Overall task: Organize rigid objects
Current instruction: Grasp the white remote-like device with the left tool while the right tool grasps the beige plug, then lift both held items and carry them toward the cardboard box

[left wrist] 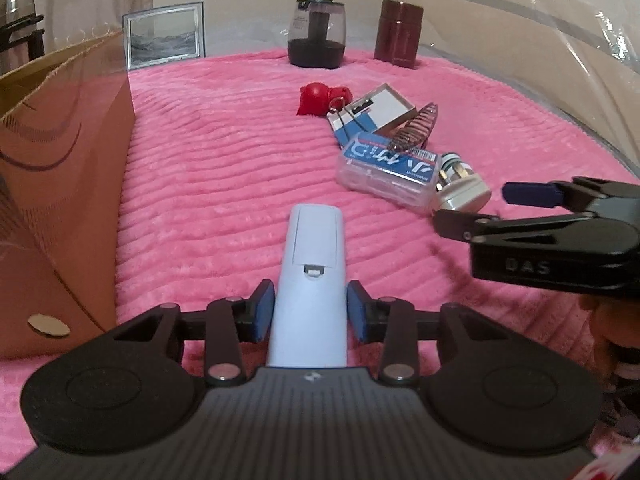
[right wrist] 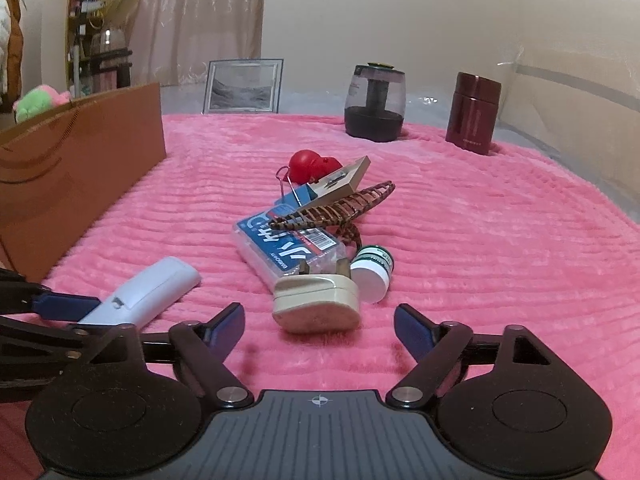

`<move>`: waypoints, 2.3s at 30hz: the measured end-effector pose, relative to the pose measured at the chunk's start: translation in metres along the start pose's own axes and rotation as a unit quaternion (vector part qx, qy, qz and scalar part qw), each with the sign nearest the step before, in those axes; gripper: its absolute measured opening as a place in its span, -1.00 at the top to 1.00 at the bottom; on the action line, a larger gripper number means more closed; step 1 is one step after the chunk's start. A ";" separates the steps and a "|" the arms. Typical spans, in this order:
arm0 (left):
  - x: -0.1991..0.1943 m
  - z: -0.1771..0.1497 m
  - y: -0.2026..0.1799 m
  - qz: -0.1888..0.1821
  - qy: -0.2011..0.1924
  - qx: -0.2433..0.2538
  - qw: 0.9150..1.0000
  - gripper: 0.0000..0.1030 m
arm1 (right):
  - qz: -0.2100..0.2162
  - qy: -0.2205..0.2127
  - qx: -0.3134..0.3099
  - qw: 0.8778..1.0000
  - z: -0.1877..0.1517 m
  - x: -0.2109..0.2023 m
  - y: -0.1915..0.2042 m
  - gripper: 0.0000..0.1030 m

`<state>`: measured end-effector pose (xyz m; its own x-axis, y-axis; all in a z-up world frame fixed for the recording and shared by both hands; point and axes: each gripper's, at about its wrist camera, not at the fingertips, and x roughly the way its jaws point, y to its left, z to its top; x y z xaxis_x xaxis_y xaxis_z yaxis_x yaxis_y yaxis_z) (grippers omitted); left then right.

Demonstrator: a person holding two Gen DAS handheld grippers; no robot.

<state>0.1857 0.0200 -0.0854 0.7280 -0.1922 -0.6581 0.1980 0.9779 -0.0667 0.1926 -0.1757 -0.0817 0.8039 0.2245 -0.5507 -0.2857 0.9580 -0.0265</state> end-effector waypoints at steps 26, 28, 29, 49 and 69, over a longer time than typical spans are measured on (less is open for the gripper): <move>0.020 0.010 -0.012 0.015 0.022 0.057 0.998 0.35 | -0.017 0.005 -0.019 1.000 -0.002 0.013 0.007 0.07; 0.018 0.010 -0.012 0.013 0.023 0.052 0.998 0.35 | -0.015 0.005 -0.016 1.000 -0.002 0.009 0.006 0.07; 0.016 0.010 -0.012 0.012 0.023 0.051 0.998 0.35 | -0.013 0.005 -0.014 1.000 -0.003 0.006 0.005 0.07; -0.043 0.017 -0.014 0.001 -0.008 0.034 0.999 0.35 | 0.006 -0.002 0.000 1.000 0.000 -0.046 0.013 0.08; -0.151 0.074 0.028 0.013 -0.072 0.025 0.997 0.35 | 0.107 -0.068 -0.041 0.991 0.090 -0.100 0.065 0.08</move>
<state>0.1298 0.0703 0.0682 0.8196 -0.1796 -0.5440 0.2067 0.9783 -0.0116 0.1401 -0.1196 0.0469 0.7817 0.4487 -0.4331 -0.4941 0.8693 0.0089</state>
